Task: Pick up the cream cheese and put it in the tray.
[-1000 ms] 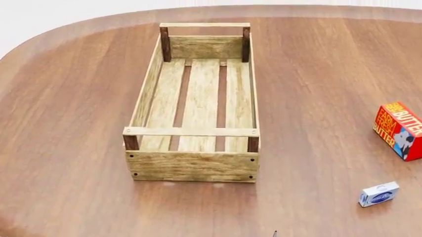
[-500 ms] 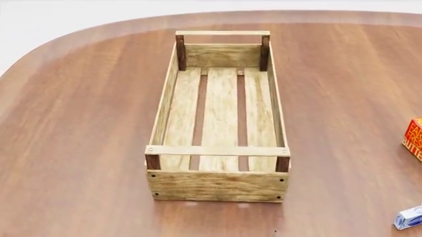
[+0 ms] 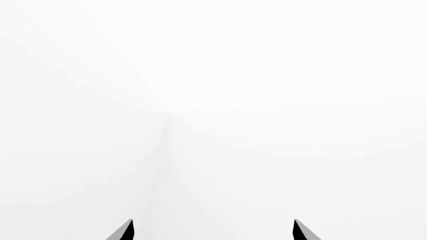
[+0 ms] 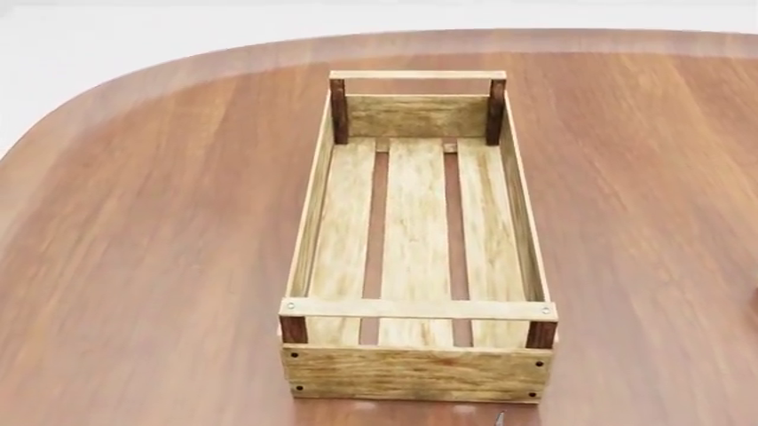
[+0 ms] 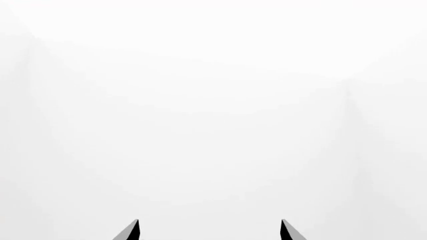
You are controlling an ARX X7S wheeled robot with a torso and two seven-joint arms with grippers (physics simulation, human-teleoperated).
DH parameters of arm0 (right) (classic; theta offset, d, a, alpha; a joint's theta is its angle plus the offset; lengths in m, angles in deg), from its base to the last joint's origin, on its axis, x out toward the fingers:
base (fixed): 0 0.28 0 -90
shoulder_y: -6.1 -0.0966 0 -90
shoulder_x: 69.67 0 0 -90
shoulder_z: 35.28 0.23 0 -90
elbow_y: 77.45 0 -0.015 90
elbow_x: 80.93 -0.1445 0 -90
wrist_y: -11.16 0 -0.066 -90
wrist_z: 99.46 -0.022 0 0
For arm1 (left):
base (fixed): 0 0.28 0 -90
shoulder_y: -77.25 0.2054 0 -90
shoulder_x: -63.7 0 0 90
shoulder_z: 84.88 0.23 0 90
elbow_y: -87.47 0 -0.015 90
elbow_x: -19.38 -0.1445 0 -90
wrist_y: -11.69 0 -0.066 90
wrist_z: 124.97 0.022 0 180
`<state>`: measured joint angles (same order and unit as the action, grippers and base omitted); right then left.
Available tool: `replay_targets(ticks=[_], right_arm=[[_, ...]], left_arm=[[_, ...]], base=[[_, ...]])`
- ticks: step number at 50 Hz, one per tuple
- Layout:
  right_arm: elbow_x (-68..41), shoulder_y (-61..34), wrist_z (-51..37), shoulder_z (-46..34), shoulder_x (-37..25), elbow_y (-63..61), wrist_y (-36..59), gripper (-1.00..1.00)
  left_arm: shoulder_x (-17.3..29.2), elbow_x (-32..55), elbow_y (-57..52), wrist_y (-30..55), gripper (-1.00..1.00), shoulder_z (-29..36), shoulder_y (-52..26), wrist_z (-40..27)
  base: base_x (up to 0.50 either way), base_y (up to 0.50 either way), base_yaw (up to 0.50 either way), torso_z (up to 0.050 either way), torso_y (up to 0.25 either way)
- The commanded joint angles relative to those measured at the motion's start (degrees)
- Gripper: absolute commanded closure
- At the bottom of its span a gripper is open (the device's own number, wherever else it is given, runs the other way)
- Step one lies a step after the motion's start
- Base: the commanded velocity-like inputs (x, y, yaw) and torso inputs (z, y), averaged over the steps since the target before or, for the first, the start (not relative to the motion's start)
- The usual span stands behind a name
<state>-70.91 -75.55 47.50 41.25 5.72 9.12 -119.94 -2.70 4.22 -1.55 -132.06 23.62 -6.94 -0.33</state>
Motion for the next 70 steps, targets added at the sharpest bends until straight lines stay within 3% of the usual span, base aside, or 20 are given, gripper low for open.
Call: replay_targets(ticks=[1,70], right_arm=[[-0.4,-0.2,-0.2,-0.3,-0.3,0.1,0.0,-1.0],[0.1,-0.3,-2.0,-1.9,-1.5,-0.2,0.5,-1.0]], left_arm=[[0.3,0.1,-0.1,0.0,-1.0,0.2,0.0,-0.3],[1.5,-0.2,-0.6,0.1,-1.0,1.3,-0.1,-2.5]], base=[[0.17,0.0,0.0,0.0,0.0],[0.16,0.0,0.0,0.0,0.0]])
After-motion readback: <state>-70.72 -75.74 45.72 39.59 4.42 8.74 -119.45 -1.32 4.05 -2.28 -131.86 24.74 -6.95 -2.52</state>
